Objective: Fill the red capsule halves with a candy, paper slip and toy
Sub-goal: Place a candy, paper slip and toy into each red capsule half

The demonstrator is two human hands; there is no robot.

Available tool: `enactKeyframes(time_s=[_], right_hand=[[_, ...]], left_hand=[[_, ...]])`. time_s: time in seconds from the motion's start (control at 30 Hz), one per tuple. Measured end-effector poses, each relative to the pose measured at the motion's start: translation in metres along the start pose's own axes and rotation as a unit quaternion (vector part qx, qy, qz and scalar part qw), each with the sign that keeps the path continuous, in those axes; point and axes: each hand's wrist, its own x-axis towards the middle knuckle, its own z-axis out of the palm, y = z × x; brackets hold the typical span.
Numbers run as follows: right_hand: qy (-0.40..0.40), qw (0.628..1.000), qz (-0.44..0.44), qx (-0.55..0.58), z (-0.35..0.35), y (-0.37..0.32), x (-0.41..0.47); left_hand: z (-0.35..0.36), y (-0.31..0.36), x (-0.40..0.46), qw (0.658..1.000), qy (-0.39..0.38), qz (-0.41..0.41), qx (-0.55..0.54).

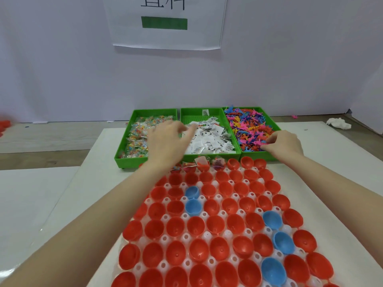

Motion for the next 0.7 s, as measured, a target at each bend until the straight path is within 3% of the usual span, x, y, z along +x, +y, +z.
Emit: enactKeyframes(time_s=[0.13, 0.27, 0.57, 0.7], right_hand=[[0.013, 0.999, -0.014, 0.045, 0.0, 0.002, 0.003], [-0.01, 0.999, -0.042, 0.004, 0.006, 0.0, 0.005], [0.078, 0.987, -0.036, 0.136, 0.004, -0.028, -0.004], [0.027, 0.982, -0.088, 0.166, 0.004, -0.055, -0.011]], left_hand=[[-0.012, -0.048, 0.014, 0.978, -0.113, -0.138, 0.112], [-0.017, -0.078, 0.01, 0.949, -0.184, -0.168, 0.194], [-0.016, -0.08, 0.007, 0.966, -0.128, -0.191, 0.118], [-0.014, -0.079, 0.005, 0.972, -0.113, -0.188, 0.082]])
